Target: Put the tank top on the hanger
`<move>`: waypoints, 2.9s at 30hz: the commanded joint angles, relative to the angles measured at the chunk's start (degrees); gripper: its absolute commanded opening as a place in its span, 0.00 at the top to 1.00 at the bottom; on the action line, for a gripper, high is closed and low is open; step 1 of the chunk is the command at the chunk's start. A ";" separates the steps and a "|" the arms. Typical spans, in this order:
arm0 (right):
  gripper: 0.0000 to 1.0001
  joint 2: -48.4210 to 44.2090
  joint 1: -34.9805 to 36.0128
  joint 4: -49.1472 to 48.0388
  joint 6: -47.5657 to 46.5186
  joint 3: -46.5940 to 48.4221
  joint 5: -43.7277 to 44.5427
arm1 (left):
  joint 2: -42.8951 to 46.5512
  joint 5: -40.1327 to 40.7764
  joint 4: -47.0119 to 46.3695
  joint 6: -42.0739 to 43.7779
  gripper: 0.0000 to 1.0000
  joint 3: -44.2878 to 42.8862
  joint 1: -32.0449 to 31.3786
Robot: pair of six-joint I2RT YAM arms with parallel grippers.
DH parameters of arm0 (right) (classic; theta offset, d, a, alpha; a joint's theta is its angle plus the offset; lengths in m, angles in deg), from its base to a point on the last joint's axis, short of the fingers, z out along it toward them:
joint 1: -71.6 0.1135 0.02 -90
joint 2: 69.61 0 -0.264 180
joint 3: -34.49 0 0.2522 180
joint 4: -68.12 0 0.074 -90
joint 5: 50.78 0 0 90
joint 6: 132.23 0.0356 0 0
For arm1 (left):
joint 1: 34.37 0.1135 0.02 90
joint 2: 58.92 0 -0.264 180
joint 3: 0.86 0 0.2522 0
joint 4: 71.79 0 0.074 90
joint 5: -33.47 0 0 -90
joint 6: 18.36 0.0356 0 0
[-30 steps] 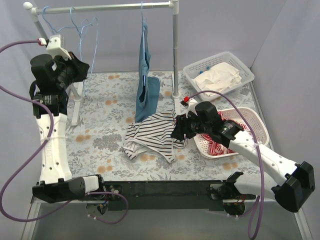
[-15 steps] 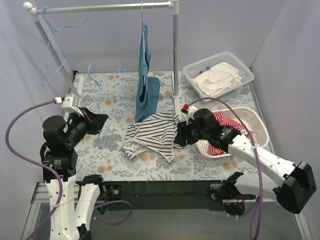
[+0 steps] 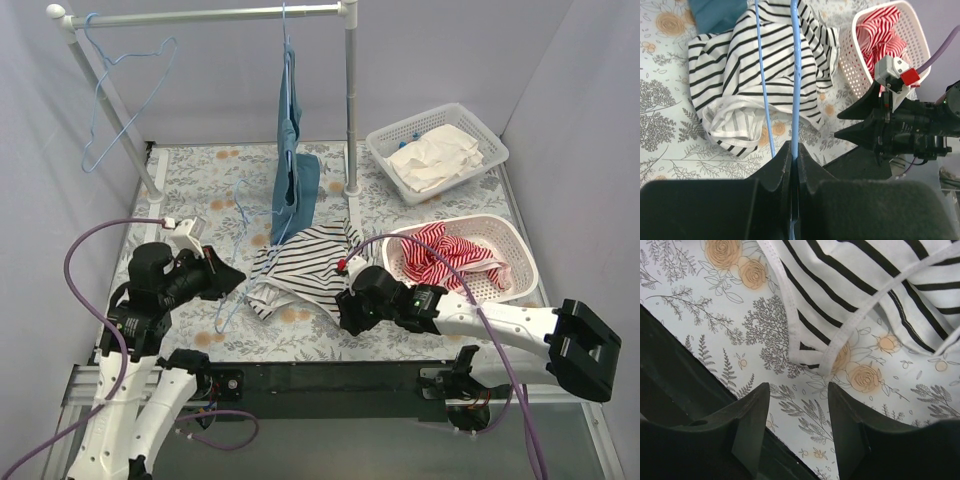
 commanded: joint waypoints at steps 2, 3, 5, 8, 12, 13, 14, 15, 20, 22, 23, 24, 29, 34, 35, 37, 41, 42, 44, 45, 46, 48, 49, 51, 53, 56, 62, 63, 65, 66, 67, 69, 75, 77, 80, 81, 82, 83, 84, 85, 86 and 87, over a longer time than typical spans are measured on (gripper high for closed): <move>0.42 2.97 4.20 -7.92 0.77 0.09 6.94 | -3.99 6.77 4.28 3.25 1.00 -5.01 -6.70; 0.42 4.28 4.55 -7.92 0.86 0.26 7.73 | -4.61 7.22 4.63 3.94 1.00 -6.67 -7.58; 0.41 5.61 5.78 -7.92 0.94 0.88 9.93 | -5.92 8.54 5.25 4.56 1.00 -8.17 -9.95; 0.40 7.89 6.75 -7.74 1.47 1.58 13.35 | -8.12 9.77 5.51 5.80 1.00 -10.28 -12.42; 0.42 11.14 6.84 -6.42 2.44 2.81 16.79 | -11.02 10.30 6.39 6.85 1.00 -13.01 -15.15; 0.43 11.50 6.84 -6.42 2.35 2.99 17.58 | -11.73 10.48 6.65 7.11 1.00 -13.71 -15.94; 0.45 12.03 6.93 -6.25 2.35 3.60 18.20 | -12.08 10.83 6.74 7.29 1.00 -13.98 -16.29; 0.47 12.73 6.93 -5.81 2.44 3.87 18.98 | -12.26 10.92 6.74 7.29 1.00 -14.15 -16.56; 0.76 13.00 7.02 0.33 1.92 8.17 27.86 | -13.31 7.49 7.27 6.94 1.00 -12.93 -18.40; 0.83 10.90 6.76 1.92 1.12 9.23 29.62 | -12.70 7.58 7.88 6.50 1.00 -12.05 -19.10; 0.89 10.11 6.49 2.10 0.68 9.58 29.63 | -11.74 7.58 8.06 5.72 1.00 -11.70 -19.19; 0.90 8.79 6.14 3.06 0.16 10.45 29.54 | -11.30 7.58 8.24 5.27 1.00 -11.35 -19.20; 0.96 7.28 2.63 4.56 -2.92 13.53 29.54 | -8.22 6.00 9.20 3.42 1.00 -11.78 -19.20; 0.99 10.27 -6.67 4.65 -7.31 18.00 20.52 | -7.95 4.33 10.96 4.56 1.00 -12.83 -20.42; 0.99 11.40 -7.74 4.65 -7.67 18.63 19.36 | -7.87 4.33 11.22 4.83 1.00 -13.36 -20.77; 0.99 12.46 -9.67 4.65 -8.89 20.21 16.29 | -8.04 5.03 12.36 5.62 1.00 -15.37 -21.91; 0.99 14.92 -10.74 5.70 -9.95 25.12 14.34 | -8.92 6.44 14.04 6.85 1.00 -19.33 -24.02; 0.99 15.11 -10.82 5.88 -9.87 25.83 14.16 | -9.18 6.87 14.65 6.85 1.00 -20.12 -24.64; 0.99 15.72 -11.09 6.32 -10.39 27.24 13.72 | -9.53 6.61 15.09 7.55 1.00 -21.97 -26.05; 0.99 15.90 -11.09 6.58 -10.57 27.51 13.55 | -9.62 6.79 15.44 7.64 1.00 -22.33 -26.66; 0.99 16.25 -11.44 6.76 -10.83 27.86 13.28 | -10.06 7.05 15.62 7.64 1.00 -22.50 -26.93; 0.99 16.78 -11.88 7.46 -10.92 28.48 12.84 | -10.59 6.35 16.06 7.55 1.00 -22.68 -27.54; 0.99 16.86 -12.49 7.64 -11.01 28.57 12.75 | -10.76 6.00 16.23 7.56 1.00 -22.59 -27.72; 0.99 16.95 -13.11 8.08 -10.92 28.74 12.32 | -11.29 6.61 16.41 7.03 1.00 -22.59 -28.16; 0.99 16.69 -14.07 8.26 -10.83 28.83 11.79 | -11.55 7.05 16.58 6.77 1.00 -22.68 -28.42; 0.99 16.86 -15.30 9.22 -10.22 29.01 11.26 | -11.99 7.40 17.11 6.50 1.00 -22.68 -28.77; 0.99 16.43 -16.45 9.31 -9.78 28.56 9.68 | -12.61 6.61 17.29 6.24 1.00 -20.22 -28.86; 0.99 16.34 -16.36 9.40 -9.95 28.65 8.89 | -12.79 6.70 16.94 6.24 1.00 -19.96 -28.86; 0.99 16.08 -16.36 9.48 -10.04 29.00 7.92 | -13.84 6.53 16.59 6.41 1.00 -19.60 -28.86; 0.99 15.81 -16.36 9.57 -10.04 29.18 7.40 | -14.19 6.18 16.06 6.50 1.00 -19.52 -28.86; 0.99 15.38 -16.36 9.75 -10.04 29.36 7.22 | -14.98 6.17 15.80 6.67 1.00 -19.43 -28.86; 0.99 14.76 -16.36 10.19 -10.13 29.97 6.08 | -15.68 6.00 14.83 6.76 1.00 -19.43 -28.86; 0.99 12.30 -16.10 11.95 -10.57 32.08 3.26 | -18.50 5.38 12.37 9.13 1.00 -19.96 -28.86; 0.99 11.51 -16.10 12.39 -10.83 32.43 3.52 | -19.64 4.51 11.93 9.66 1.00 -19.96 -28.86; 0.99 11.68 -16.10 13.44 -11.62 33.14 5.89 | -20.34 4.33 11.58 10.54 1.00 -20.04 -28.86; 0.99 11.94 -16.10 13.70 -11.89 33.31 7.46 | -20.69 4.33 11.66 10.98 1.00 -20.22 -28.86; 0.99 12.38 -16.10 14.05 -12.06 33.83 8.00 | -20.70 4.41 11.84 11.16 1.00 -20.65 -28.86; 0.99 12.64 -16.01 14.58 -12.24 34.19 8.01 | -20.78 4.85 11.67 11.25 1.00 -20.66 -28.86; 0.99 12.65 -16.10 14.50 -12.24 34.54 6.44 | -20.79 4.59 11.40 11.51 1.00 -20.40 -28.86; 0.99 12.30 -16.01 14.50 -12.33 34.72 5.64 | -20.79 4.07 10.88 11.51 1.00 -19.53 -28.86; 0.99 12.12 -15.75 14.32 -12.50 35.33 5.29 | -20.79 3.45 8.87 11.25 1.00 -18.65 -28.86; 0.99 12.03 -15.40 14.41 -12.42 35.77 4.93 | -20.70 1.88 7.55 10.90 1.00 -17.77 -28.86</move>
